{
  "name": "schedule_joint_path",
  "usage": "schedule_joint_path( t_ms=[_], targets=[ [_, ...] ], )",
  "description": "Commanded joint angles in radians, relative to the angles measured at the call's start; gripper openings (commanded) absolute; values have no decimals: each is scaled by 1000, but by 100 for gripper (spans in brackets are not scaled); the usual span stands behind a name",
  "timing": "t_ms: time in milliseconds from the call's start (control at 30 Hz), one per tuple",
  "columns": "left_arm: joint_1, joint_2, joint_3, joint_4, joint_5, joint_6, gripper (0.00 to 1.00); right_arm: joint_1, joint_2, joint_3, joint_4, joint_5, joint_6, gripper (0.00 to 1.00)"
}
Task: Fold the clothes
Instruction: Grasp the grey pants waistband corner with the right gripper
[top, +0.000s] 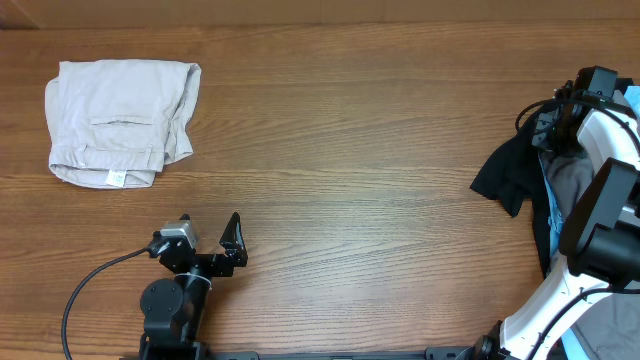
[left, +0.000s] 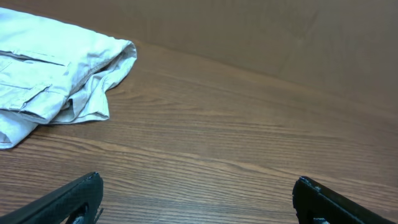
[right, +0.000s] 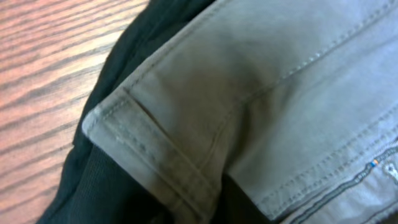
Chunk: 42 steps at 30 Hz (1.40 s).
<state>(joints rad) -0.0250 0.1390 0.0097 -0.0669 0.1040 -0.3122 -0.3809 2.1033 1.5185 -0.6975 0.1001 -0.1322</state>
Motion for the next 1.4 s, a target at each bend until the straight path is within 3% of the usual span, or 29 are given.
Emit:
schedule_joint_path(
  t_ms=[0, 567, 733, 933, 1067, 1200, 1267, 1367],
  targets=[
    [-2, -10, -4, -1, -7, -6, 100, -3, -1, 13, -3, -12, 1, 22],
    [-2, -10, -4, -1, -7, -6, 100, -1, -43, 106, -68, -14, 35, 22],
    [-2, -9, -4, -1, -7, -6, 100, -1, -43, 106, -68, -55, 34, 36],
    [-2, -9, -4, -1, -7, -6, 100, -1, -43, 106, -60, -58, 34, 37],
    [-2, -10, -4, -1, -7, -6, 100, -1, -43, 106, -60, -58, 34, 22],
    [-2, -10, -4, -1, -7, -6, 100, -1, -42, 105, -60, -58, 34, 20],
    [-2, -10, -4, -1, -7, -6, 100, -1, -42, 105, -60, -58, 34, 6],
    [-2, -9, -4, -1, -7, -6, 100, -1, -42, 105, -54, -58, 34, 4]
  ],
)
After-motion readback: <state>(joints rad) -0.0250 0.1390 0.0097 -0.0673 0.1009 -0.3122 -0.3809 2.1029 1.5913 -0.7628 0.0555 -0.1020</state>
